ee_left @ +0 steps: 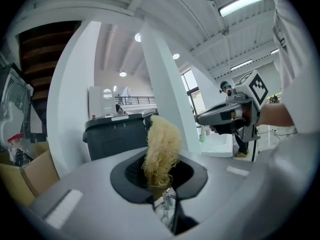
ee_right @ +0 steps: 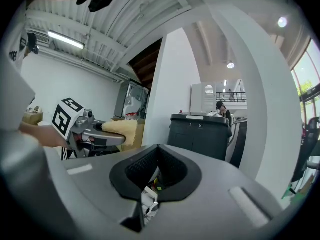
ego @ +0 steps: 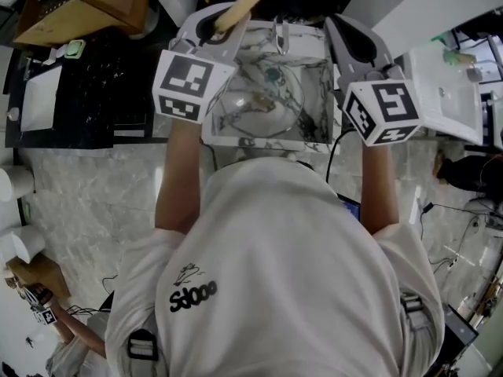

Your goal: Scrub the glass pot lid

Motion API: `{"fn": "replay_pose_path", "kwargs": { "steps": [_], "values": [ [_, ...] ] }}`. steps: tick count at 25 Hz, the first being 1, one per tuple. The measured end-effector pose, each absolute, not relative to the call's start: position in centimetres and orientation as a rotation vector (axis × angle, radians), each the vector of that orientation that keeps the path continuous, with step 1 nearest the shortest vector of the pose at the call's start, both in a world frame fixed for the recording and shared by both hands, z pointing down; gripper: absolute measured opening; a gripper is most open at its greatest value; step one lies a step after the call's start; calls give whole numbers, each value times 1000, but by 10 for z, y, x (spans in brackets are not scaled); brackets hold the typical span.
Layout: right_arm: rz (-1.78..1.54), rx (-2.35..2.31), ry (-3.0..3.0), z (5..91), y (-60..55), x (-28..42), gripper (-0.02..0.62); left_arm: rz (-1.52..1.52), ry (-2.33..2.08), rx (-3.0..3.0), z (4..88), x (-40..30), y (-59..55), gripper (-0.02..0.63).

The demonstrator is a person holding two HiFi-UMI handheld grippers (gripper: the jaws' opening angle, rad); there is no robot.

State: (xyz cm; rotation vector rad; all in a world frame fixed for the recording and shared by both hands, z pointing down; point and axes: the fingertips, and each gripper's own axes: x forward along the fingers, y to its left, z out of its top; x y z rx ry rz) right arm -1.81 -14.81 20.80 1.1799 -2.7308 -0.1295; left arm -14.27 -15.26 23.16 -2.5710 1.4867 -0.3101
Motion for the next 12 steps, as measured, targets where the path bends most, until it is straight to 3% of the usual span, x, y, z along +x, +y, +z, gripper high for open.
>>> {"fn": "replay_pose_path", "kwargs": {
  "steps": [12],
  "values": [
    [-183,1160,-2743,195,-140,-27,2,-260,1459,-2521,203,-139,-142,48]
  ]
}}
